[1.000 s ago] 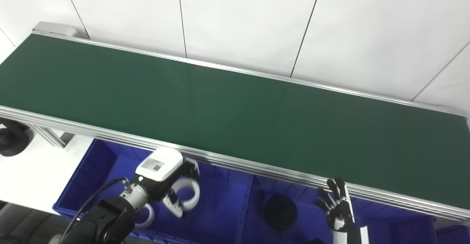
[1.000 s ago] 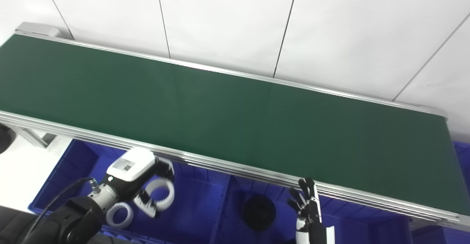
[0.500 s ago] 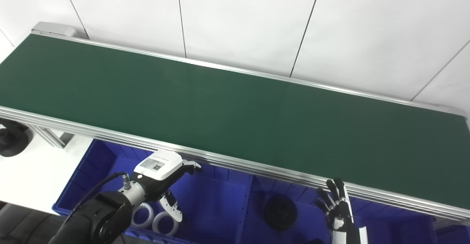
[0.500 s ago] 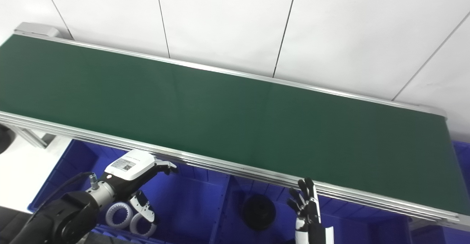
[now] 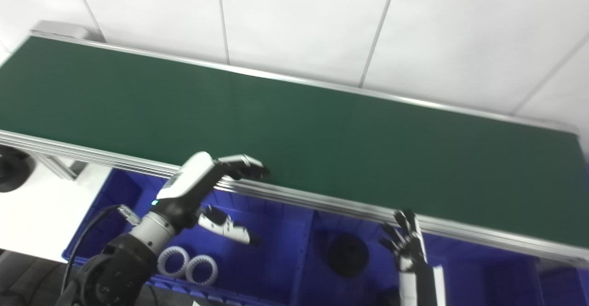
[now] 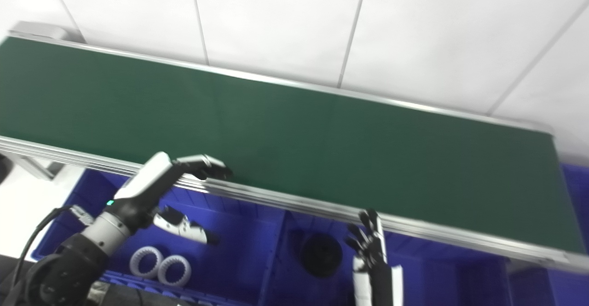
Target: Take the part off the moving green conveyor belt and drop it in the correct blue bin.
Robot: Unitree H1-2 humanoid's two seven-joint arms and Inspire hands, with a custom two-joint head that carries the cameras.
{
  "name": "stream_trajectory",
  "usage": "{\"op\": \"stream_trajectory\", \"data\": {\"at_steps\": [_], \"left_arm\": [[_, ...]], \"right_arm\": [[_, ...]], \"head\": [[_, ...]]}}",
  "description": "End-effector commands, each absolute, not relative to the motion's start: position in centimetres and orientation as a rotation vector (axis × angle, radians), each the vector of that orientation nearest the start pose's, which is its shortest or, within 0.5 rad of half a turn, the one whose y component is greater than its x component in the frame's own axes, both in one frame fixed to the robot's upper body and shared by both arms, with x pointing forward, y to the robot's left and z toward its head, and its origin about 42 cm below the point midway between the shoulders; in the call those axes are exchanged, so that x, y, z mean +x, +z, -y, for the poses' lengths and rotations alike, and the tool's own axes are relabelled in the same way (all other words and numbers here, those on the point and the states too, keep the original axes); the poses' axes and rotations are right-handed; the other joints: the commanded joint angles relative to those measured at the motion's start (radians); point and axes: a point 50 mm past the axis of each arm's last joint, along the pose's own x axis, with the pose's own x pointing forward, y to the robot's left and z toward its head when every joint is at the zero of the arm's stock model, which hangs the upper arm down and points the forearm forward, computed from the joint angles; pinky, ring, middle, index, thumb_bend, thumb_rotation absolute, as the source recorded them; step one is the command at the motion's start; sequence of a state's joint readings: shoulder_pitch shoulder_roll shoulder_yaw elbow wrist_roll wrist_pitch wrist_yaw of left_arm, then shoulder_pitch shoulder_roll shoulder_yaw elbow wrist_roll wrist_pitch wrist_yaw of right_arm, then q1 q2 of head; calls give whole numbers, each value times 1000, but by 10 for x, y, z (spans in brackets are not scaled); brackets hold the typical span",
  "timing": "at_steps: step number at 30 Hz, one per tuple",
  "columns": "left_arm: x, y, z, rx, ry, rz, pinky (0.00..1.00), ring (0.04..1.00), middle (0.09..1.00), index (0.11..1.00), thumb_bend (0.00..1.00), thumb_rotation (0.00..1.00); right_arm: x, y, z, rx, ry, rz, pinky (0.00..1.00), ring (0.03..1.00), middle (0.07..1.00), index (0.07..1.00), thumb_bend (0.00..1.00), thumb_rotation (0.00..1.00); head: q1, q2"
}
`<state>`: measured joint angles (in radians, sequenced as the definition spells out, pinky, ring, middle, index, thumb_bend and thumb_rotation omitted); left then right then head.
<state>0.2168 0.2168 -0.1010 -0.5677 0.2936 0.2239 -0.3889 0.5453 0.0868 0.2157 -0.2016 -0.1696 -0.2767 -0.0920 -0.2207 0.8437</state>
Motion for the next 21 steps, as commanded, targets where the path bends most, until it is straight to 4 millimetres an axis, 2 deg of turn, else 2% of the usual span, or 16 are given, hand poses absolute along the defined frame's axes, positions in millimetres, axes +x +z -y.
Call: {"op": "stream_trajectory", "data": {"at_steps": [1, 7, 9, 10, 13, 15, 18, 21], "left_arm": [[195, 205, -219, 182, -406, 82, 775, 770, 747, 730, 850, 356], [196, 200, -213, 178, -425, 83, 785, 803, 810, 773, 808, 439], [195, 196, -210, 168, -405, 82, 853, 891, 905, 883, 762, 535], [194, 195, -209, 158, -393, 80, 885, 923, 939, 920, 761, 563], [190, 195, -204, 133, -344, 95, 945, 974, 983, 985, 739, 609], [186, 194, -201, 117, -324, 102, 989, 995, 997, 997, 721, 654], [179, 194, -196, 78, -312, 105, 1000, 1000, 1000, 1000, 695, 682], [172, 192, -192, 55, -315, 98, 1000, 1000, 1000, 1000, 698, 684]], "right_arm": [[111, 88, 137, -19, -62, 19, 797, 871, 947, 982, 710, 1000], [117, 88, 117, -53, -91, 21, 805, 878, 963, 987, 687, 1000], [121, 88, 111, -64, -97, 24, 824, 886, 983, 985, 653, 1000], [122, 88, 109, -67, -98, 25, 833, 889, 989, 984, 646, 1000], [127, 90, 101, -70, -106, 25, 837, 891, 991, 984, 648, 1000], [129, 90, 97, -78, -104, 31, 838, 899, 992, 987, 657, 1000], [132, 88, 92, -89, -99, 38, 841, 910, 998, 987, 617, 1000], [132, 84, 89, -83, -97, 33, 851, 911, 993, 982, 624, 1000]], "head": [[-17, 0], [-136, 4], [-182, 7], [-182, 7], [-243, 11], [-270, 9], [-292, 0], [-294, -9]]}}
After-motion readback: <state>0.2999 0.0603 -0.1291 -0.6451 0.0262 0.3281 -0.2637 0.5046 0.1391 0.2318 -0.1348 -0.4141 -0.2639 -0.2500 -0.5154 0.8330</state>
